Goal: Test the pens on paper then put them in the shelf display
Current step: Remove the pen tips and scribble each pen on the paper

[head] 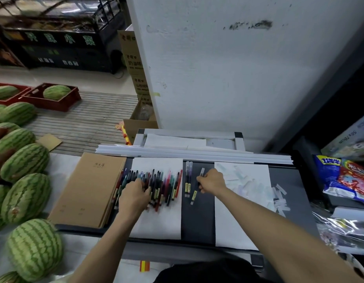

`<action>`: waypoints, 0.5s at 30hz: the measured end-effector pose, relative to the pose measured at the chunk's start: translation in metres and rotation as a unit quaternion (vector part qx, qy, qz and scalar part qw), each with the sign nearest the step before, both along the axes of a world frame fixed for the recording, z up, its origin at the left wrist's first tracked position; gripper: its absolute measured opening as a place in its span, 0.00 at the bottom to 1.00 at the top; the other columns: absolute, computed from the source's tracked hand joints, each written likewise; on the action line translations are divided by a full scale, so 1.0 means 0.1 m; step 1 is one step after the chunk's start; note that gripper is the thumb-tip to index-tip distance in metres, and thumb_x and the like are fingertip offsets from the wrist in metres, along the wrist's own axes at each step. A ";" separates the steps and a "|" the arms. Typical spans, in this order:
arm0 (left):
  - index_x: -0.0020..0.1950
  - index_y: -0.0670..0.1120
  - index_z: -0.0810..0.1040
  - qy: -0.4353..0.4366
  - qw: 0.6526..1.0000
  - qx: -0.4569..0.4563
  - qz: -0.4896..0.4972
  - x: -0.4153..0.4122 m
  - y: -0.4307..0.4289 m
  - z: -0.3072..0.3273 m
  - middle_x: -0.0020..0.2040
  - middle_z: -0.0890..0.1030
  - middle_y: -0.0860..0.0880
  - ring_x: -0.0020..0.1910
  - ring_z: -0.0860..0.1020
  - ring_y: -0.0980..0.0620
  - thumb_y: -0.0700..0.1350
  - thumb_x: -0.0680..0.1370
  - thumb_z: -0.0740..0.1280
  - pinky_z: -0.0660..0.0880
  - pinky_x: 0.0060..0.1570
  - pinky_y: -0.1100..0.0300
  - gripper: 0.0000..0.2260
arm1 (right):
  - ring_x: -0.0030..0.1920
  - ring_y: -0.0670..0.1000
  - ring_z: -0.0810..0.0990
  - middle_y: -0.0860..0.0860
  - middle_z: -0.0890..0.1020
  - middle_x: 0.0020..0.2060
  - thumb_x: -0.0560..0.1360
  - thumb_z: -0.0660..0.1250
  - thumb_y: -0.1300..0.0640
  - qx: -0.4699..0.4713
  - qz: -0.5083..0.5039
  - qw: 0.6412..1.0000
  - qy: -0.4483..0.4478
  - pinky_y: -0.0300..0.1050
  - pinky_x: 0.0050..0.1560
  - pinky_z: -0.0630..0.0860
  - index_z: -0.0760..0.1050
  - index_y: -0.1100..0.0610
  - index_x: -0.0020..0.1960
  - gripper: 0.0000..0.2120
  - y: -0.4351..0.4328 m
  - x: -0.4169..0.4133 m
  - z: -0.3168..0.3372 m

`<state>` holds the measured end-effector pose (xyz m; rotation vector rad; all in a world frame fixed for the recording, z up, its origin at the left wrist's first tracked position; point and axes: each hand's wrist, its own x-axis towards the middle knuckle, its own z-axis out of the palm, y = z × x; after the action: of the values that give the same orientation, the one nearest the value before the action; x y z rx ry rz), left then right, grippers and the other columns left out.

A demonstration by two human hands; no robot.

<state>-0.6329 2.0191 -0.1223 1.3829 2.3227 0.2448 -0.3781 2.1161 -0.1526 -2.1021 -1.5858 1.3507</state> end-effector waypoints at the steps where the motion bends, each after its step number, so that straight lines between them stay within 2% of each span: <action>1: 0.46 0.47 0.75 0.007 1.000 -0.007 -0.008 0.02 0.02 -0.01 0.40 0.80 0.49 0.38 0.78 0.50 0.50 0.81 0.68 0.74 0.35 0.53 0.09 | 0.34 0.53 0.87 0.56 0.87 0.33 0.79 0.69 0.55 0.006 -0.011 1.000 0.003 0.48 0.50 0.84 0.83 0.66 0.45 0.14 0.00 -0.04 -0.02; 4: 0.43 0.43 0.77 0.014 0.999 -0.030 -0.019 0.07 0.08 -0.02 0.37 0.81 0.46 0.36 0.81 0.47 0.48 0.81 0.66 0.82 0.40 0.49 0.10 | 0.38 0.55 0.87 0.57 0.87 0.36 0.81 0.68 0.55 0.022 -0.024 0.999 0.006 0.51 0.51 0.85 0.84 0.67 0.44 0.15 -0.02 -0.11 -0.06; 7: 0.36 0.41 0.74 0.022 0.998 -0.048 -0.030 0.10 0.11 -0.02 0.34 0.82 0.43 0.34 0.82 0.44 0.45 0.78 0.66 0.81 0.36 0.50 0.12 | 0.40 0.57 0.86 0.59 0.86 0.37 0.80 0.66 0.57 0.038 -0.004 0.999 -0.007 0.51 0.49 0.84 0.82 0.68 0.41 0.16 -0.08 -0.05 -0.09; 9: 0.34 0.43 0.72 0.020 0.998 -0.054 -0.040 0.10 0.12 -0.03 0.33 0.81 0.43 0.31 0.81 0.44 0.44 0.76 0.66 0.80 0.33 0.52 0.12 | 0.38 0.57 0.83 0.57 0.84 0.36 0.79 0.64 0.57 0.061 0.030 0.997 -0.048 0.50 0.44 0.82 0.79 0.64 0.38 0.14 -0.15 0.07 -0.08; 12: 0.32 0.44 0.69 0.020 0.998 -0.047 -0.037 0.06 0.13 -0.06 0.28 0.78 0.45 0.26 0.76 0.47 0.42 0.75 0.66 0.72 0.28 0.57 0.13 | 0.42 0.56 0.82 0.53 0.84 0.42 0.80 0.61 0.57 0.119 0.063 0.983 -0.122 0.48 0.42 0.80 0.79 0.58 0.45 0.10 -0.19 0.36 -0.04; 15: 0.32 0.43 0.70 0.020 0.998 -0.054 -0.032 0.03 0.15 -0.07 0.29 0.78 0.46 0.27 0.75 0.46 0.41 0.75 0.66 0.68 0.27 0.59 0.12 | 0.52 0.57 0.82 0.54 0.81 0.54 0.81 0.62 0.58 0.187 0.059 0.963 -0.184 0.50 0.51 0.81 0.79 0.58 0.58 0.09 -0.12 0.76 0.01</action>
<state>-0.6298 2.0336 -0.1290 1.4182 2.2824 0.0717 -0.3025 2.1045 -0.1513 -2.1239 -1.9500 0.6316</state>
